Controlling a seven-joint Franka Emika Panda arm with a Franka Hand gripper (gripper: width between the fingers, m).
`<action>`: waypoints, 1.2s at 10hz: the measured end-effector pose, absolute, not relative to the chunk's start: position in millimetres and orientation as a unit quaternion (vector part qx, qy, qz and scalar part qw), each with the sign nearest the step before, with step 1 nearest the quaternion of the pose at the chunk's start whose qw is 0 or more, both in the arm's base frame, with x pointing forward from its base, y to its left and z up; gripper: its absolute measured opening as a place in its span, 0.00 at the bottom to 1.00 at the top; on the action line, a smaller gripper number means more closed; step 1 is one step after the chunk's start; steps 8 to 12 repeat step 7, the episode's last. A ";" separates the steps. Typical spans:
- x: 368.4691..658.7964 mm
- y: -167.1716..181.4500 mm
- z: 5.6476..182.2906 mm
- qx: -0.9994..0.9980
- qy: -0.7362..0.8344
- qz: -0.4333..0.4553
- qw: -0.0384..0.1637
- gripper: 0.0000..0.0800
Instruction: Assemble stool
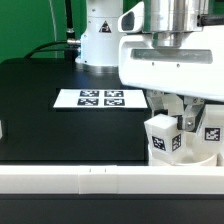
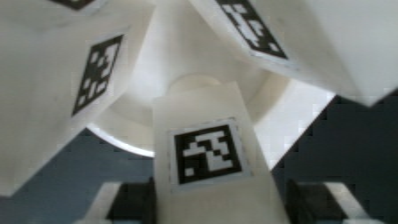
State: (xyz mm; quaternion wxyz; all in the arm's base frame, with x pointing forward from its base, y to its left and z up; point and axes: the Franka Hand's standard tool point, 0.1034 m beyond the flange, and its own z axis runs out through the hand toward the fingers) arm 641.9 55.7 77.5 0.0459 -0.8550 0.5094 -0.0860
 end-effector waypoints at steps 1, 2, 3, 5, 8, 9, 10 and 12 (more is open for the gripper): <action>641.8 55.8 77.4 -0.856 0.508 -0.086 0.045 0.44; 641.4 56.0 76.4 -0.857 0.507 -0.086 0.045 0.44; 641.3 56.1 76.1 -0.857 0.506 -0.085 0.045 0.65; 641.1 56.1 75.4 -0.857 0.506 -0.085 0.044 0.80; 640.8 56.1 74.7 -0.857 0.506 -0.085 0.044 0.81; 640.8 56.1 74.7 -0.857 0.506 -0.085 0.044 0.81; 640.8 56.1 74.7 -0.857 0.506 -0.085 0.044 0.81; 640.8 56.1 74.7 -0.857 0.506 -0.085 0.044 0.81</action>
Offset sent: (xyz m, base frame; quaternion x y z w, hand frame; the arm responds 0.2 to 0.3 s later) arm 0.0000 0.0000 0.0000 0.0000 0.0000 0.0000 1.0000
